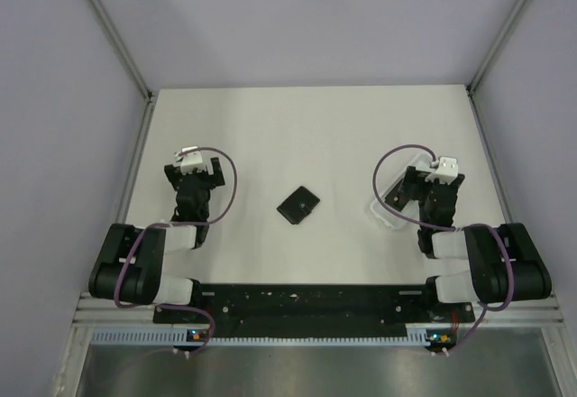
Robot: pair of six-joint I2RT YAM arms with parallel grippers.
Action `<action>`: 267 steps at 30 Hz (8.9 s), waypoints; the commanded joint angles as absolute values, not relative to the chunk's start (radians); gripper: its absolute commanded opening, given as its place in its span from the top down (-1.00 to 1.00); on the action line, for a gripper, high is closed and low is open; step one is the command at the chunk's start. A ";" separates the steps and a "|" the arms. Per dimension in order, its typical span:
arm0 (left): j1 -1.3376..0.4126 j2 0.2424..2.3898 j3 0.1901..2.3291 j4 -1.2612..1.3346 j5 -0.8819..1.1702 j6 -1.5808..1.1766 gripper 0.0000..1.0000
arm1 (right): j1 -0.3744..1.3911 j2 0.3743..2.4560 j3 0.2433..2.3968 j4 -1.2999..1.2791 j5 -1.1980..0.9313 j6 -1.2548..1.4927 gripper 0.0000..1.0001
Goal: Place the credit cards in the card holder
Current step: Open the card holder at the center of the board.
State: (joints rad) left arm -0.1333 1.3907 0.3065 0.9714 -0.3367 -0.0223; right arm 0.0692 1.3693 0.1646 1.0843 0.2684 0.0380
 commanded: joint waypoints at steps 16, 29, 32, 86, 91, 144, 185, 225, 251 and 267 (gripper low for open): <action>-0.147 1.359 0.304 1.011 -0.263 0.075 -0.97 | 0.080 1.339 0.189 1.109 0.370 0.070 -0.98; -0.213 1.413 0.923 -0.095 -0.338 -0.227 -0.98 | 0.106 0.853 0.443 0.208 0.609 0.322 -0.98; -0.213 1.411 0.946 -0.137 -0.266 -0.262 -0.98 | 0.106 0.813 0.529 0.066 0.482 0.318 -0.98; -0.443 1.492 0.732 0.133 0.307 -0.278 -0.72 | 0.756 1.647 0.956 -0.063 0.083 0.934 -0.17; -0.443 1.532 0.739 0.161 0.359 -0.298 -0.70 | 0.756 1.670 0.936 -0.080 0.087 1.002 -0.06; -0.471 1.710 0.617 0.517 0.629 -0.495 0.84 | 0.673 1.822 0.881 0.058 -0.058 1.028 0.28; -0.630 1.407 0.703 0.138 0.169 -0.462 1.00 | 0.838 1.658 0.982 -0.135 0.103 0.811 -0.13; -0.669 1.367 0.726 0.080 0.078 -0.457 1.00 | 0.845 1.654 1.045 -0.471 0.336 0.821 0.45; -0.667 1.371 0.715 0.097 0.103 -0.466 1.00 | 0.816 1.545 0.914 -0.023 0.032 0.844 0.02; -0.667 1.362 0.706 0.113 0.118 -0.468 1.00 | 0.818 1.644 0.950 -0.054 0.126 0.876 -0.02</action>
State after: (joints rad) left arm -0.6685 1.4021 0.6926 0.0521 0.0971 -0.4591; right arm 0.8215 1.6218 0.8978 -0.0753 0.0711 0.8608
